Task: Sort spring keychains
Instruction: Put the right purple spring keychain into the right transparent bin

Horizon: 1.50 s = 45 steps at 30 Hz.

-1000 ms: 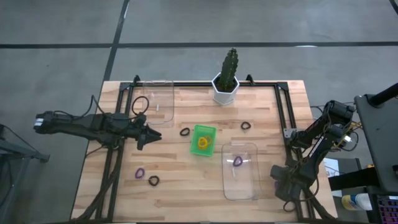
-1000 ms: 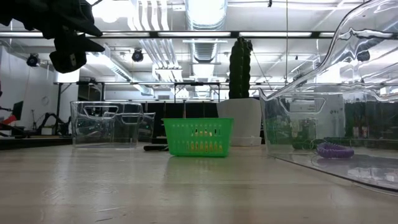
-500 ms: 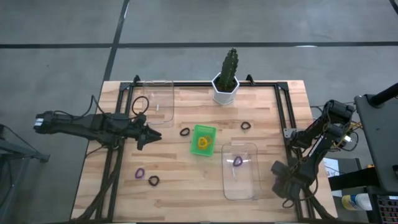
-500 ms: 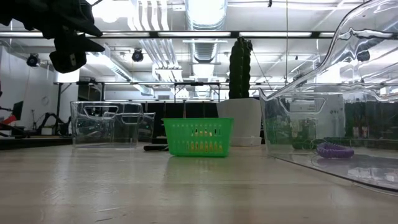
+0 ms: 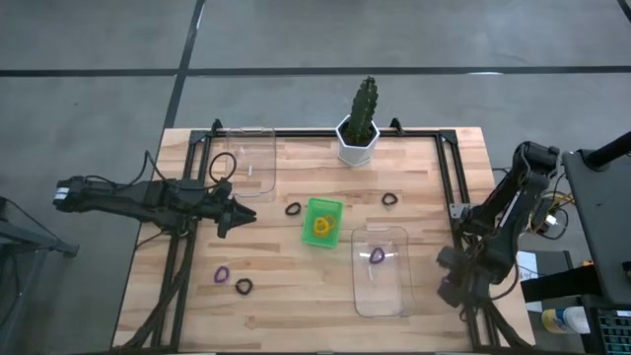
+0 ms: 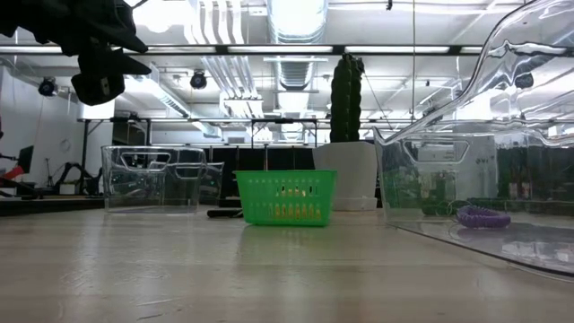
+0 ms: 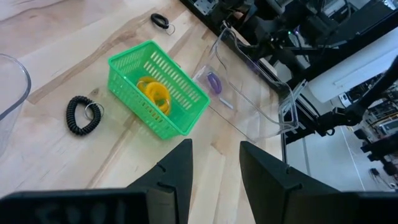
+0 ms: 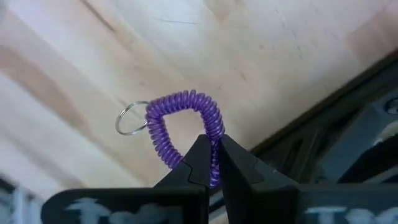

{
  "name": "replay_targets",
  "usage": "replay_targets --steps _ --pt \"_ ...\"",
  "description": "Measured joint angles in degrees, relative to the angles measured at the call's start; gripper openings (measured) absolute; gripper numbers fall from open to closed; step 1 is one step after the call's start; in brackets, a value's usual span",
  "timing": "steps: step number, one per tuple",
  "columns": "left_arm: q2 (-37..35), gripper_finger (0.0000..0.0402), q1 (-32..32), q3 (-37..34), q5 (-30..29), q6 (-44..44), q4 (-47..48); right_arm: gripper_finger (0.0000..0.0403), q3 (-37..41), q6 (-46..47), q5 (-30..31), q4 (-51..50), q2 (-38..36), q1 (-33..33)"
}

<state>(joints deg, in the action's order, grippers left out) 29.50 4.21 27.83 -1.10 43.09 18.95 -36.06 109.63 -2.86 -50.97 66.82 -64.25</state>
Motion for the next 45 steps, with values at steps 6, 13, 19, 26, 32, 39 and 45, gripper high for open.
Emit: replay_targets --steps 6,13,19,26,32,39,45 --pt "0.0 0.0124 0.0 0.0 0.0 0.0 0.0 0.0013 -0.1 -1.2 4.7 -0.3 -7.4 0.0" --pt "0.0 0.0124 0.0 0.0 0.0 0.0 0.0 0.0013 -0.1 -6.7 7.1 5.3 -17.6 0.0" --pt "0.0 0.0124 0.0 0.0 0.0 0.0 0.1 0.0013 -0.2 -21.1 21.5 23.1 -25.4 0.0" --pt "0.0 0.0124 0.0 0.0 0.0 -1.6 0.1 0.0013 -0.2 -48.0 37.0 43.6 -28.9 0.0" --pt "0.0 0.0124 0.0 0.0 0.0 -2.4 0.1 0.0013 -0.3 -69.2 38.7 61.0 -28.3 0.0" --pt "0.0 0.0124 0.0 0.0 0.0 -2.4 0.1 0.0013 -0.3 -92.7 36.8 76.6 -25.9 0.1" --pt "0.0 0.0124 0.0 0.0 0.0 -2.4 0.2 0.0013 -0.3 -100.2 36.0 80.3 -23.5 0.0"
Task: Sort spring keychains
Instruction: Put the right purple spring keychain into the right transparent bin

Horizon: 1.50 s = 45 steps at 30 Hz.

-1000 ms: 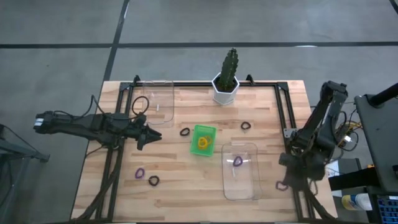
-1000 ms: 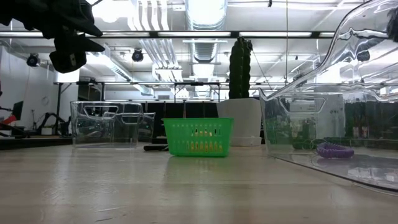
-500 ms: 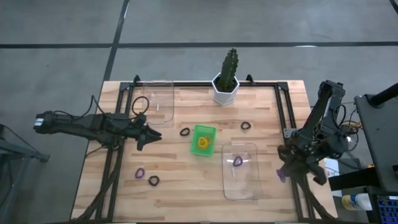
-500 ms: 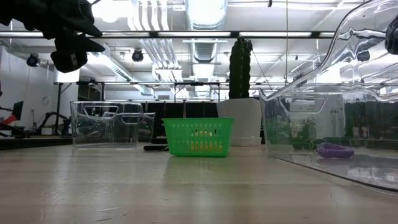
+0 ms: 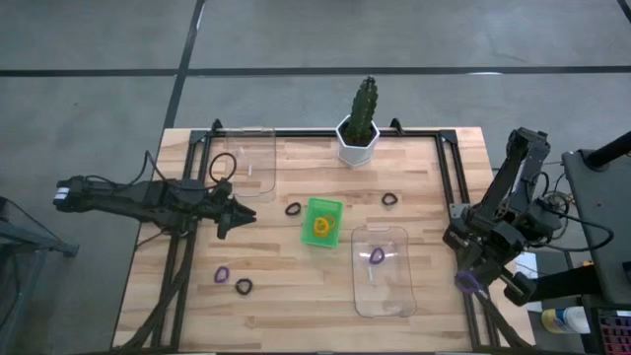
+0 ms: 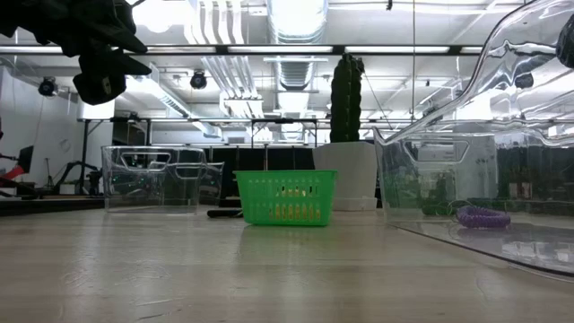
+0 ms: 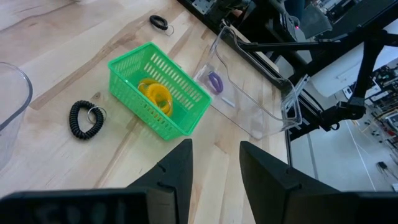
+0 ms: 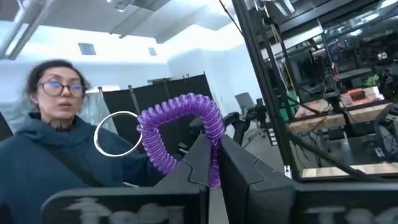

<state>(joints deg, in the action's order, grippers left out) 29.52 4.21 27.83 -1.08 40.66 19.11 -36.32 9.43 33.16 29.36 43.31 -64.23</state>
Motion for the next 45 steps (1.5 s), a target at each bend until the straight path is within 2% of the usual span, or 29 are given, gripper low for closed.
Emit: replay_targets --steps 4,6,11,15,19,22,29,33,39,45 --pt "0.0 0.0124 0.0 0.0 0.0 0.0 0.0 0.0013 0.0 0.9 0.0 0.0 0.7 0.0" --pt "0.0 0.0124 0.0 0.0 0.0 0.0 0.0 0.0013 0.0 2.2 2.2 0.0 0.7 0.0" --pt "0.0 0.0124 0.0 0.0 0.0 0.0 0.0 0.0013 0.0 9.2 16.9 -4.9 0.7 0.1" --pt "0.0 0.0124 0.0 0.0 0.0 0.0 0.0 0.0013 0.0 20.4 24.2 -15.1 0.7 0.2" --pt "0.0 0.0124 0.0 0.0 0.0 0.0 0.0 0.0013 0.0 30.5 25.6 -21.6 1.4 0.8" --pt "0.0 0.0124 0.0 0.0 0.0 0.0 0.0 0.0013 0.0 32.5 25.6 -22.0 2.8 2.2" --pt "0.0 0.0124 0.0 0.0 0.0 0.0 0.0 0.0013 0.0 37.5 23.9 -24.2 6.4 7.2" --pt "0.0 0.0124 0.0 0.0 0.0 0.0 0.0 0.0013 0.0 43.9 21.2 -29.8 7.3 10.2" --pt "0.0 0.0124 0.0 0.0 0.0 0.0 0.0 0.0013 0.0 53.2 12.1 -37.8 8.7 16.6" --pt "0.0 0.0124 0.0 0.0 0.0 0.0 0.0 0.0013 0.0 55.3 -0.7 -39.9 11.4 24.3"
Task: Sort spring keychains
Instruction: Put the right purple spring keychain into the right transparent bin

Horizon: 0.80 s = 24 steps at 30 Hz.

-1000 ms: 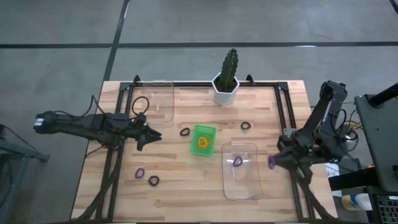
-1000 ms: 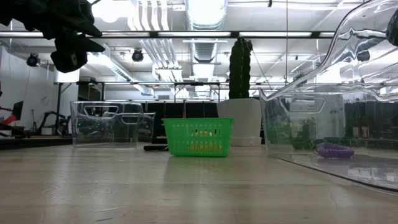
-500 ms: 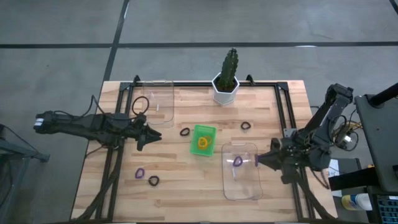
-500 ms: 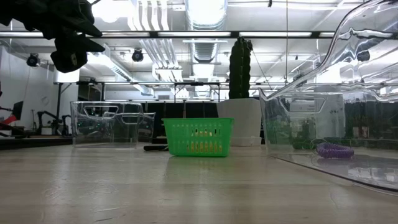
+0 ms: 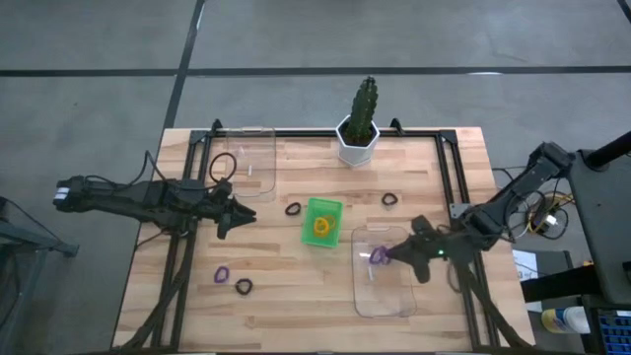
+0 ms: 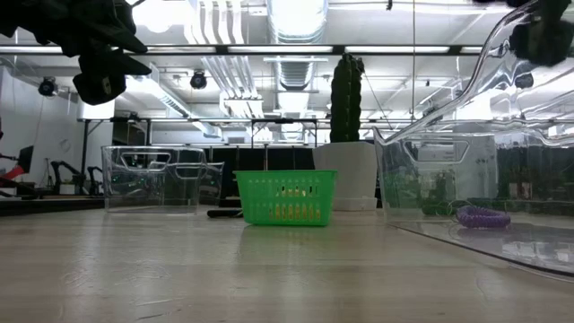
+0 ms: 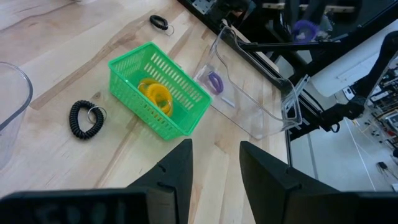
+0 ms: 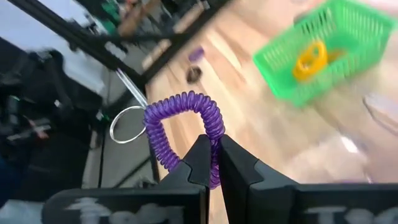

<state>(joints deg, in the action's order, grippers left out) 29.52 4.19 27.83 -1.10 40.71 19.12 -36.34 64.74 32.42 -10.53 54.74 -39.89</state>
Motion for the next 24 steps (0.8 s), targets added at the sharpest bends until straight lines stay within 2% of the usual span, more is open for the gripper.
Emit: replay_targets --steps 5,10,15,24 --pt "0.0 0.0124 0.0 0.0 0.0 0.0 0.0 0.0013 -0.6 4.3 -12.3 -5.1 4.7 5.3" --pt "0.0 0.0124 0.0 0.0 0.0 -0.1 0.0 0.0013 -6.9 5.4 -20.1 -17.9 12.2 8.1" --pt "0.0 0.0124 0.0 0.0 0.0 -2.1 0.0 0.0013 -14.6 1.9 -21.8 -28.5 19.9 9.3" --pt "0.0 0.0124 0.0 0.0 0.0 -2.8 0.1 0.0013 -23.2 -5.0 -22.1 -35.6 29.8 10.2"
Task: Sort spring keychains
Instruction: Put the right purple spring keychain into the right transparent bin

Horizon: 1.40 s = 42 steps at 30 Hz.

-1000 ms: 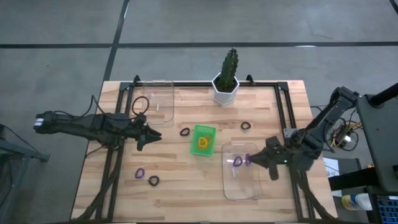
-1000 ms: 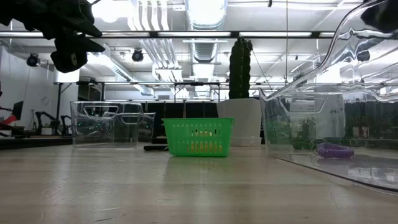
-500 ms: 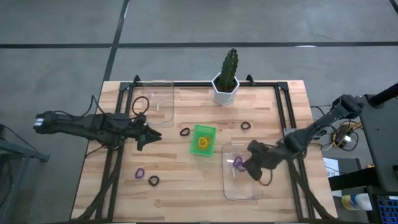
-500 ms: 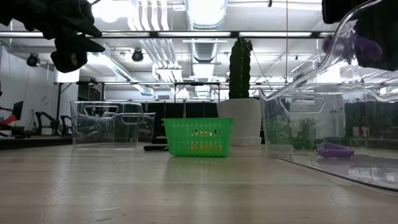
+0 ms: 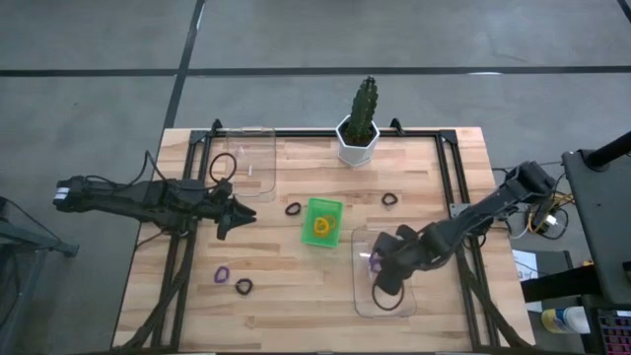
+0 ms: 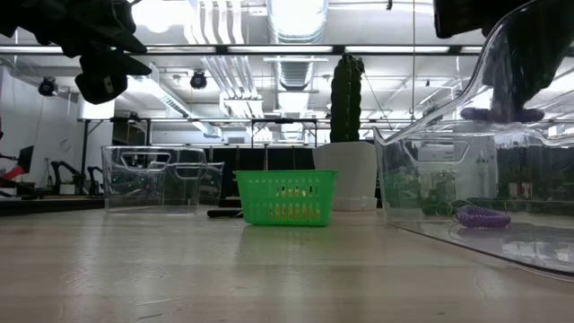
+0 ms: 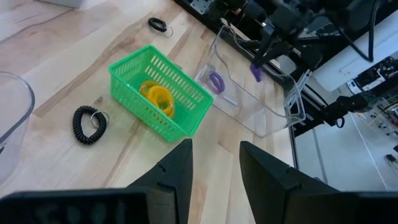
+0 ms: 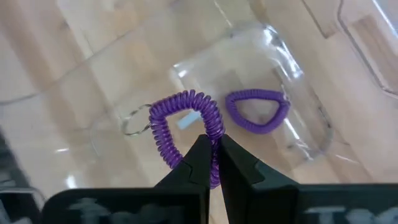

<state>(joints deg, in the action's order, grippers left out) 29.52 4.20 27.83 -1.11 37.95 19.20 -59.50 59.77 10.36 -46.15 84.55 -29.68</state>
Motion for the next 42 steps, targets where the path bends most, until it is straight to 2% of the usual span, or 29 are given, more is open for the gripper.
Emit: replay_targets --steps 11,26,35,42 --pt "0.0 0.0124 0.0 0.0 0.0 0.0 0.3 0.0013 -0.2 -2.2 0.0 -0.4 4.5 1.1" --pt "0.0 0.0124 0.0 0.0 0.0 -0.1 0.3 0.0015 2.0 -3.1 0.0 0.1 5.0 2.3" --pt "0.0 0.0124 0.0 0.0 0.0 -0.9 0.4 0.0060 2.0 -3.4 0.0 0.2 5.1 2.4" --pt "0.0 0.0124 0.0 0.0 0.0 -0.9 0.4 0.0080 2.0 -3.3 0.1 0.1 5.1 2.3"
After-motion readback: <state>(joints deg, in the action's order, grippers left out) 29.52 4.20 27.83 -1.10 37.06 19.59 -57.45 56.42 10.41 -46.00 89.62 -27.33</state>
